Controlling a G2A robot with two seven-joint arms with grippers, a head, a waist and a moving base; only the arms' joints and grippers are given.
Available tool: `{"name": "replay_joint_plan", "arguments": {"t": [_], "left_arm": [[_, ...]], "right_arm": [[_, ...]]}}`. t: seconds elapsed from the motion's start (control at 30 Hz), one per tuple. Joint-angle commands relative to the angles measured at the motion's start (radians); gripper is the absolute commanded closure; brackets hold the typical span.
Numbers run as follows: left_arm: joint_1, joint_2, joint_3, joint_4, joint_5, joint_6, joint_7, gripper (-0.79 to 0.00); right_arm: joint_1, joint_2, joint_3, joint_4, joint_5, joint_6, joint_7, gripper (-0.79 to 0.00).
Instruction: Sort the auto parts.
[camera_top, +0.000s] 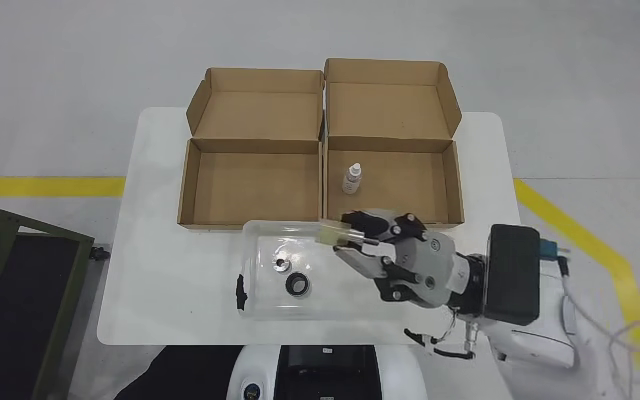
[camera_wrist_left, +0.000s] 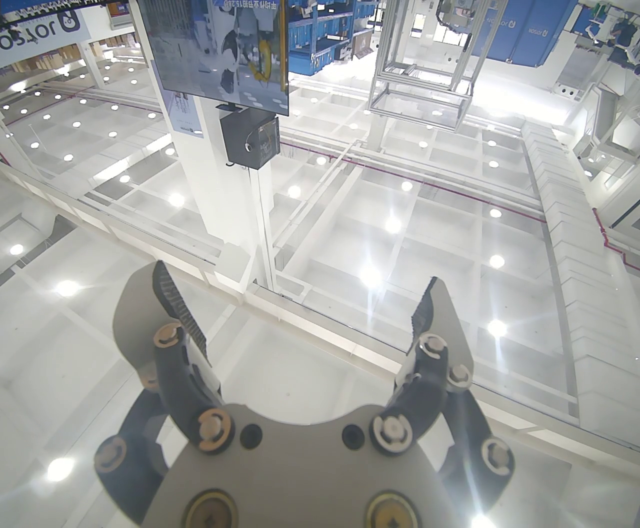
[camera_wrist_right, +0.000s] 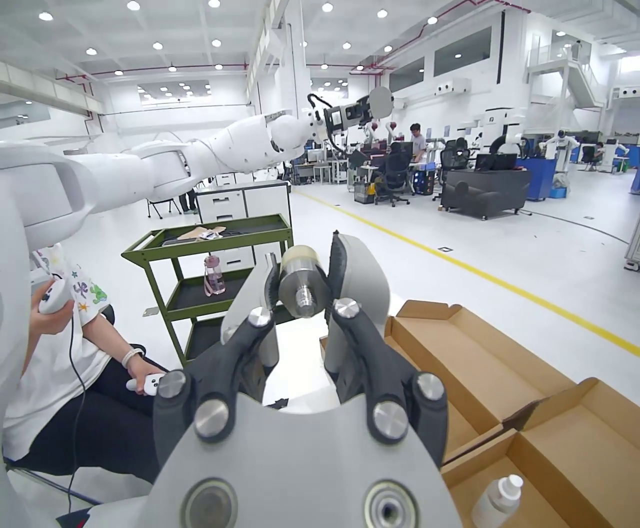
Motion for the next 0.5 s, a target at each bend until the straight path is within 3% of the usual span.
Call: {"name": "replay_joint_plan", "arguments": {"t": [0.0, 0.47], "left_arm": [[0.0, 0.0, 0.0, 0.0, 0.0, 0.0, 0.0, -0.785], [0.0, 0.0, 0.0, 0.0, 0.0, 0.0, 0.0, -0.785]], "right_arm": [[-0.004, 0.0, 0.012, 0.0, 0.002, -0.007, -0.019, 0.0], [-0.02, 0.004, 0.029, 0.001, -0.057, -0.005, -0.01, 0.0]]}}
